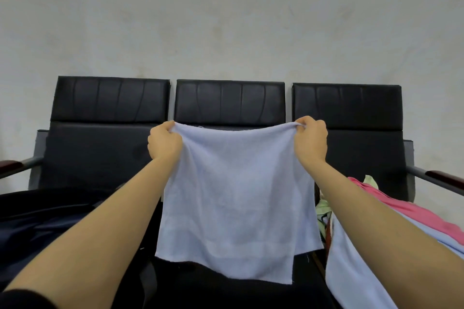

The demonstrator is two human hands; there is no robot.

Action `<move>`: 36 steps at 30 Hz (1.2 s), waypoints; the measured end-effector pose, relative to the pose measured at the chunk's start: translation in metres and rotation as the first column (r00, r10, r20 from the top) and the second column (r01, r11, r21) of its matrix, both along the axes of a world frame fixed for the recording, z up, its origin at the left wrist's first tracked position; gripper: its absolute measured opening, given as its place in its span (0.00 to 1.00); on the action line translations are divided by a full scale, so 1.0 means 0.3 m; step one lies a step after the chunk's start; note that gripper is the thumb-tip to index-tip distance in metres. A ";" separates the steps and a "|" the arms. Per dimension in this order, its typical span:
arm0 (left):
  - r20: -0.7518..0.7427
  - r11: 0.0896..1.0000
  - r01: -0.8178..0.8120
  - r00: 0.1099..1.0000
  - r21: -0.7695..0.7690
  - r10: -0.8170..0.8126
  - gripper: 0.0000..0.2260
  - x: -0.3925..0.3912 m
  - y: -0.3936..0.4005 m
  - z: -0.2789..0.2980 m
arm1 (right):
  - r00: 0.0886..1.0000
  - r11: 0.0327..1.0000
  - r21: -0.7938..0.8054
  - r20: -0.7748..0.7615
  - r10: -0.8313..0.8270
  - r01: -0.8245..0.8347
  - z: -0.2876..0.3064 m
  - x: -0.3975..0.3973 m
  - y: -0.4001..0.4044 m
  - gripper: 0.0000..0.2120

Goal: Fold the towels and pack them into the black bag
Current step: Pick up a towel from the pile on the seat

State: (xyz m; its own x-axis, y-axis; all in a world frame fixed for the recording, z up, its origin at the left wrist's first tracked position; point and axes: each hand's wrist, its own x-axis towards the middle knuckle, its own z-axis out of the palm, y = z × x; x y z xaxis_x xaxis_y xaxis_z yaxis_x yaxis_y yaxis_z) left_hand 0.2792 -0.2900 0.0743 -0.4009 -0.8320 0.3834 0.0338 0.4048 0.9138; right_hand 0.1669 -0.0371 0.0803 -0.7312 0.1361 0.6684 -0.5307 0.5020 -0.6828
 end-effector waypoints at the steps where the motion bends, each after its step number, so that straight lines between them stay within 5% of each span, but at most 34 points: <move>1: -0.024 1.000 0.005 1.000 0.008 -0.005 0.26 0.005 0.012 0.001 | 1.000 1.000 -0.013 0.020 0.002 -0.002 0.003 -0.001 0.000 0.12; 5: -0.176 0.998 -0.001 0.984 0.070 0.013 0.14 0.014 0.032 -0.008 | 0.983 0.954 -0.279 0.115 0.143 -0.106 0.010 0.006 -0.003 0.10; 9: -0.202 0.986 0.038 0.979 0.163 -0.004 0.18 0.012 0.028 -0.032 | 0.971 0.908 -0.398 0.134 0.198 -0.130 -0.006 0.007 -0.004 0.10; 14: -0.210 0.982 0.039 0.978 0.182 0.000 0.25 0.021 0.026 -0.036 | 0.973 0.934 -0.331 0.137 0.184 -0.130 -0.007 -0.004 0.008 0.12; 19: -0.246 0.983 -0.041 0.965 0.177 0.085 0.20 0.024 0.023 0.016 | 0.963 0.961 -0.234 0.186 0.193 -0.147 0.017 -0.016 0.029 0.17; 23: -0.141 0.997 -0.061 0.988 0.049 0.067 0.16 0.016 0.019 0.037 | 0.966 0.996 -0.016 0.242 0.092 -0.090 0.043 -0.016 0.030 0.20; 29: 0.121 0.971 -0.128 0.981 -0.202 0.154 0.20 0.056 0.044 0.049 | 0.983 0.947 0.318 0.154 -0.095 0.042 0.039 -0.028 0.018 0.06; 32: 0.145 0.963 -0.142 0.973 -0.229 0.178 0.19 0.074 0.052 0.043 | 0.990 0.952 0.298 0.098 -0.104 0.071 0.019 -0.035 0.020 0.06; 36: 0.158 0.957 -0.129 0.972 -0.258 0.174 0.19 0.081 0.046 0.037 | 0.994 0.999 -0.006 0.105 0.038 -0.037 0.022 -0.021 0.039 0.11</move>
State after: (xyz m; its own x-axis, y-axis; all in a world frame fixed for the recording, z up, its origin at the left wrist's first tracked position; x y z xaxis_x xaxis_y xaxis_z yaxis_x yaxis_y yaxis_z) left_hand 0.3034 -0.2761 0.0853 -0.3571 -0.7780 0.5170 -0.1987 0.6041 0.7718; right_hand 0.1605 -0.0255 0.0867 -0.8019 0.1096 0.5873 -0.4745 0.4805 -0.7376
